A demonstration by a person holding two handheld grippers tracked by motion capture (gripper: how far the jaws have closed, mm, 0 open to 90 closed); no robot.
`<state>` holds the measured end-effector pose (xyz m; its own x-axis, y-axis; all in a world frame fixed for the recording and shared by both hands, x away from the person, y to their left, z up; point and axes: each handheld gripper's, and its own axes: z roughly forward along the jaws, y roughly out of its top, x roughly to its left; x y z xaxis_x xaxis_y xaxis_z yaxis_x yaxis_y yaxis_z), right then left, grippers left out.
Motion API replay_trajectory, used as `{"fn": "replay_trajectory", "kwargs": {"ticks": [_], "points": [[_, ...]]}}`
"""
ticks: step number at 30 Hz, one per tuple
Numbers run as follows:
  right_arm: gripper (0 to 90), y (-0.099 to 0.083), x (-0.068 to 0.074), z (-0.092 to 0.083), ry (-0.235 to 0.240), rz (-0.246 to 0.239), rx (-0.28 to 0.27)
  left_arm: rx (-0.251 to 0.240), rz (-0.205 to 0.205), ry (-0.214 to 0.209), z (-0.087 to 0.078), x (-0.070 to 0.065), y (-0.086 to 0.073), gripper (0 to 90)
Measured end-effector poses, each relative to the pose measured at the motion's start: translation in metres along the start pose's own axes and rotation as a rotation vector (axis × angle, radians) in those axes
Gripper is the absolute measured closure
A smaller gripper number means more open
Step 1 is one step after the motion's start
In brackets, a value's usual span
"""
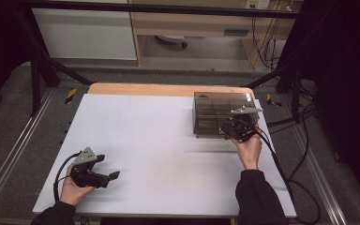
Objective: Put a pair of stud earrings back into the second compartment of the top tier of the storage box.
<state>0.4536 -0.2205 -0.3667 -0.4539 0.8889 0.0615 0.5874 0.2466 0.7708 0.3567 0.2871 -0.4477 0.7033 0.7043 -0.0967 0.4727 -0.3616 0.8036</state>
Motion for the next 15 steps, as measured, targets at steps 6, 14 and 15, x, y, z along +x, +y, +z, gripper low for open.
{"fn": "replay_trajectory", "kwargs": {"ticks": [6, 14, 15], "points": [[61.4, -0.002, 0.004, -0.02, 0.05, -0.005, -0.074, 0.002, 0.001, 0.001, 0.0, 0.0, 0.0, 4.5], [27.2, -0.016, 0.015, -0.04, 0.108, -0.025, -0.15, 0.002, 0.001, 0.002, 0.0, 0.0, 0.0, 4.5], [23.8, -0.018, 0.016, -0.041, 0.12, -0.024, -0.155, 0.003, 0.002, 0.002, 0.0, 0.0, 0.0, 4.5]]}}
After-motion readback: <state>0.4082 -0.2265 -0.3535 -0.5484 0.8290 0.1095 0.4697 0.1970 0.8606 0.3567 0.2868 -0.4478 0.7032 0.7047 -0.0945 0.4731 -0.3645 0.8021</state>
